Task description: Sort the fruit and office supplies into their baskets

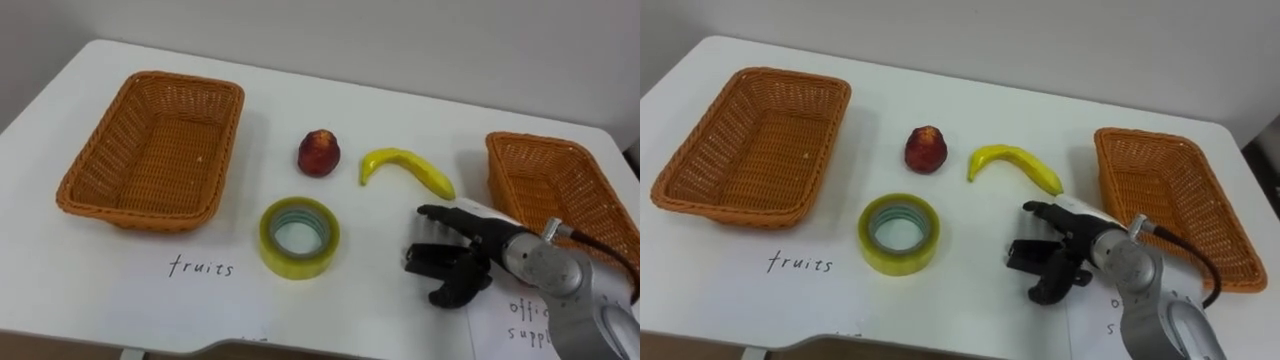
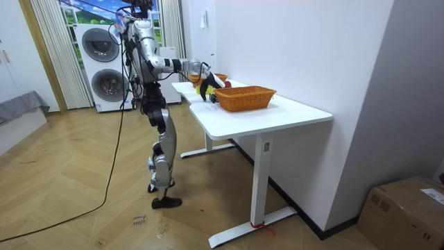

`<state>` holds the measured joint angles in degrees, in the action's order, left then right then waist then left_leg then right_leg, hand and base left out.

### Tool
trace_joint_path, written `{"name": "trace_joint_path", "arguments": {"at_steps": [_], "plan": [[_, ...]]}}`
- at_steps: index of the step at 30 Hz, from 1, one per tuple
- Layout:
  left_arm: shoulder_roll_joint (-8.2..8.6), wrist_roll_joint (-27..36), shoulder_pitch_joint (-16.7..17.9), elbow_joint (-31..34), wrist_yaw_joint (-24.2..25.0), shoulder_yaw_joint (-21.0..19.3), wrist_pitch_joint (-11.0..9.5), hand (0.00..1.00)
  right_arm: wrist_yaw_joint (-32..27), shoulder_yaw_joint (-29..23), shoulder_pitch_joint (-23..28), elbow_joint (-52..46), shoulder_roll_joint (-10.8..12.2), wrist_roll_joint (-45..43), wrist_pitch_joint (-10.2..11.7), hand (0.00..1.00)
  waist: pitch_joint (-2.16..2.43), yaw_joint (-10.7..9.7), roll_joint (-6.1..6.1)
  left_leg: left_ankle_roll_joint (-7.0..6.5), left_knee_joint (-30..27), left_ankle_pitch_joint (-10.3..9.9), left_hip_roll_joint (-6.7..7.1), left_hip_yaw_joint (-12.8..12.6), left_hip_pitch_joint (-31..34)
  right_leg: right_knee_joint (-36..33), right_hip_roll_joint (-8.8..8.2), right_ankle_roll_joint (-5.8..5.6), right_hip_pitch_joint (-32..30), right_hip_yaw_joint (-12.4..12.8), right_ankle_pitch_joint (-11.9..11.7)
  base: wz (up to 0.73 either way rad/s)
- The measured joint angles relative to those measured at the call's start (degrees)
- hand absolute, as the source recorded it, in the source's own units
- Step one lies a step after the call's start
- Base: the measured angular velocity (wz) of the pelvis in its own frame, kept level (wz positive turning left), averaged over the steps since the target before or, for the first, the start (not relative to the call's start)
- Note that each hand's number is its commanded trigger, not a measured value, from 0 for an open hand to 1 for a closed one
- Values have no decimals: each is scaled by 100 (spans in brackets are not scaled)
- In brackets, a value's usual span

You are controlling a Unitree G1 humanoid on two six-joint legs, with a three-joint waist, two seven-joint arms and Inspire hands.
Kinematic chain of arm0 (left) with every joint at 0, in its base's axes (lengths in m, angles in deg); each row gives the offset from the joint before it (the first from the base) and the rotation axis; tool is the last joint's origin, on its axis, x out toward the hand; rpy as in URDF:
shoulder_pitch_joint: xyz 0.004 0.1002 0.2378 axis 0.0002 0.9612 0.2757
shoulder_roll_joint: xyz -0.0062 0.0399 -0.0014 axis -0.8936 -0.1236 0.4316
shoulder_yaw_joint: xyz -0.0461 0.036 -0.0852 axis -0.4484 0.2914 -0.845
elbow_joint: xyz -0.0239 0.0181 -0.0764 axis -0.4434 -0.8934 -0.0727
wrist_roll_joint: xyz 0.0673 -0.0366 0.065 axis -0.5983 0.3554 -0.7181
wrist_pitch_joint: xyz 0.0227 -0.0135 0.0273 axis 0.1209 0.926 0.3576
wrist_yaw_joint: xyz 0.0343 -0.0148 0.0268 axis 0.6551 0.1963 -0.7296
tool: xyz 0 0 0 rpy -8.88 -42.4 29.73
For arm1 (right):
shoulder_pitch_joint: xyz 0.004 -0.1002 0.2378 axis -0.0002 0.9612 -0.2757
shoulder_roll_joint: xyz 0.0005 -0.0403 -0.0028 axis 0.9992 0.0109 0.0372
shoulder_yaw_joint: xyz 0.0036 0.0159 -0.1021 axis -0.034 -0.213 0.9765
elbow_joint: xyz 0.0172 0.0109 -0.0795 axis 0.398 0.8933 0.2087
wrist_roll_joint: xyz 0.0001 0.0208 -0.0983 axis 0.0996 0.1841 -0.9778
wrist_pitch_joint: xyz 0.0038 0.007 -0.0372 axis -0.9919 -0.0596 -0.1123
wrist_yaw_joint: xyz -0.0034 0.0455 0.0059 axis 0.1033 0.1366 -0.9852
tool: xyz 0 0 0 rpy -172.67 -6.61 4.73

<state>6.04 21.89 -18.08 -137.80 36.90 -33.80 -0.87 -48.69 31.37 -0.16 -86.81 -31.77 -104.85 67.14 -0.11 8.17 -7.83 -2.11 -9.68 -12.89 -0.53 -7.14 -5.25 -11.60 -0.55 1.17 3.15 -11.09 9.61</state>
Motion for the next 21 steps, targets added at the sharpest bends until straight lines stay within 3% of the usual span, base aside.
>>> {"name": "trace_joint_path", "arguments": {"at_steps": [10, 11, 12, 13, 14, 21], "plan": [[46, 2, -5, 127, -15, 3, 164, 0, 268, 153, -119, -35, 13, -287, -200, 0, 2, 5, -10, -8, 5, 4, 2, 4, 0, 0, -3, -12, -1, -9, -12, 0], [50, 1, -7, 133, -15, 4, 165, 0, 268, 156, -122, -34, 17, -289, -211, 44, 2, 5, -8, -9, 5, 5, 3, 4, 0, 0, -3, -12, 0, -9, -12, 0], [59, 2, -9, 145, -15, 5, 167, 0, 267, 156, -125, -34, 47, -296, -248, 62, 4, 5, -5, -9, 4, 6, 2, 6, -4, -1, -2, -12, 5, -8, -13, 0], [60, 2, -9, 150, -16, 5, 168, 0, 267, 155, -127, -34, 73, -325, -261, 93, 5, 5, -4, -9, 4, 6, 2, 6, -6, -1, -2, -12, 7, -8, -14, 0], [61, 3, -10, 160, -18, 5, 168, 0, 267, 155, -132, -34, 133, -411, -290, 100, 5, 3, -2, -9, 4, 6, 2, 6, -11, -1, -2, -11, 12, -7, -14, 0], [72, 8, -5, 247, -60, 8, 174, 0, 200, 268, -396, 23, 170, -866, -462, 100, 24, 27, 32, -11, 13, 7, 1, 11, -33, -3, -13, -12, 27, -11, -14, 0]]}}
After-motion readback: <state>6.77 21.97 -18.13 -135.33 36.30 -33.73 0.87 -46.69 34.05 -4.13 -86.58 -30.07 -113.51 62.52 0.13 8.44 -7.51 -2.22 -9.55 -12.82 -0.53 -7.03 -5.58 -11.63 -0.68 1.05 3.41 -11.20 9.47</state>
